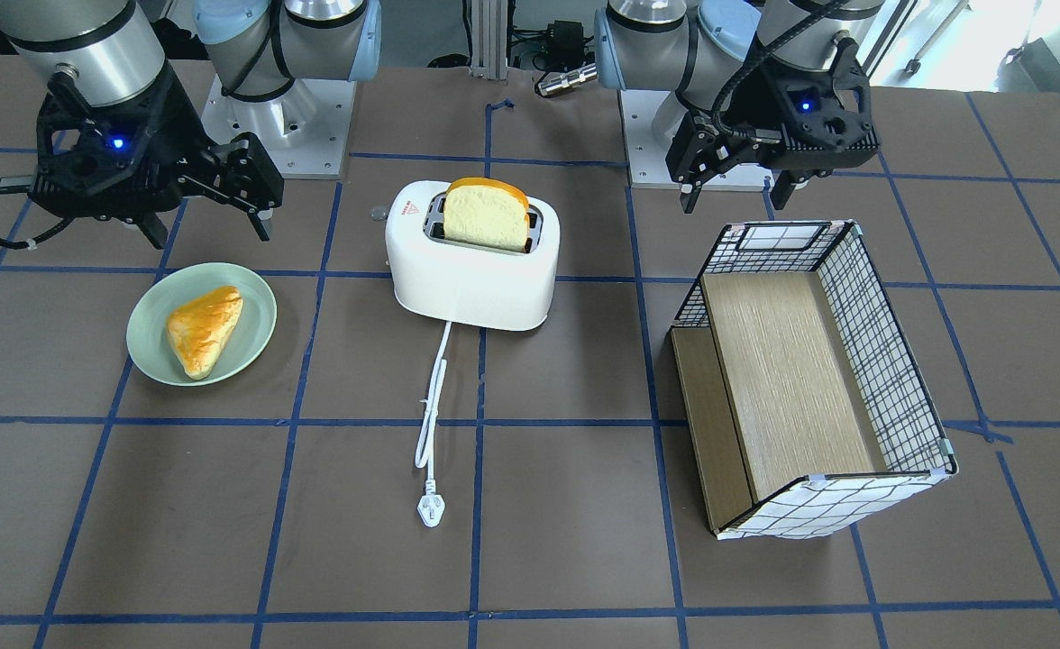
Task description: Press toaster with right arm
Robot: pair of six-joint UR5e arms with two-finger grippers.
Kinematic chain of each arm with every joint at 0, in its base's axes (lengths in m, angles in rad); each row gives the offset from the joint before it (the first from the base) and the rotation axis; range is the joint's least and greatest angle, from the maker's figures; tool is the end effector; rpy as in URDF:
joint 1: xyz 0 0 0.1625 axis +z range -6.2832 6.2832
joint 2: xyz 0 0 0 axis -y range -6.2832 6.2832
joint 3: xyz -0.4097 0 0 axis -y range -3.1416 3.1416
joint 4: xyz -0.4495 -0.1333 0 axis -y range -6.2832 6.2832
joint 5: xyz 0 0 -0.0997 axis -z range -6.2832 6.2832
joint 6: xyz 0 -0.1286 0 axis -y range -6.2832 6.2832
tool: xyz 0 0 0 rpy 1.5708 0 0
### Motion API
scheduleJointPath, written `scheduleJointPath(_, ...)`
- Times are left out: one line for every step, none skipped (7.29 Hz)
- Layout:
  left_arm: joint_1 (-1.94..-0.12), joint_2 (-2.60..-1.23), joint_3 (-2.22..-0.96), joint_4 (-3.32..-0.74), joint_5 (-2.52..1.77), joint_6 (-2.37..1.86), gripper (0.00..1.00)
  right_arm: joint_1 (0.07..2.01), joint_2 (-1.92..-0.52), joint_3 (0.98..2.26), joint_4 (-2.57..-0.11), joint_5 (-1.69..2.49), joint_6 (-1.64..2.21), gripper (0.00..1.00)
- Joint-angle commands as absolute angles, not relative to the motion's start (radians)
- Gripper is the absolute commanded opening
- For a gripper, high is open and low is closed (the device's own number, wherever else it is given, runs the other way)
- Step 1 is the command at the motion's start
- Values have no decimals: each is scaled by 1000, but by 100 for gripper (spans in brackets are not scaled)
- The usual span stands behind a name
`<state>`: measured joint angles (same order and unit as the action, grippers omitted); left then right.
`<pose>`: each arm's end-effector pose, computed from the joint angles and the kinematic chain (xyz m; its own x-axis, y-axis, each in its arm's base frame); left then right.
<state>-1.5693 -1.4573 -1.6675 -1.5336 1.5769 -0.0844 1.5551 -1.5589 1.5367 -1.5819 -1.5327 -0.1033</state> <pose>-0.1318 -0.5097 0.4541 -0.9963 -0.0860 -0.0015 -0.0858 0.9948 -0.0543 0.1294 -0.5603 0.4570 -0.9955 -0.0887 -0.0344 -0.0874 0.9955 -0.0370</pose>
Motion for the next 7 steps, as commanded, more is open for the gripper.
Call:
scheduleJointPath(-1569,-1457,-1667,-1534,1577,-84,100,1554,-1560,1539,-1583,-1580,-112,100)
scheduleJointPath(-1569,-1457,-1667,-1532,1577,-84,100,1555,-1562,1537,-1583,-1589,-112,100)
scheduleJointPath(-1569,-1457,-1667,-1532,1577,-84,100,1555,-1563,1539,-1583,-1589,-103,100)
scheduleJointPath(-1569,-1457,-1667,-1532,1577,-84,100,1555,-1565,1540,-1582,-1589,-95,100)
scheduleJointPath(-1569,-1457,-1667,-1534,1577,-84,100,1555,-1566,1540,-1582,-1589,-95,100)
scheduleJointPath(-1569,-1457,-1667,-1532,1577,-84,100,1555,-1565,1540,-1580,-1589,-95,100)
scheduleJointPath(-1569,-1457,-1667,-1534,1577,-84,100,1555,-1565,1540,-1578,-1589,-97,100)
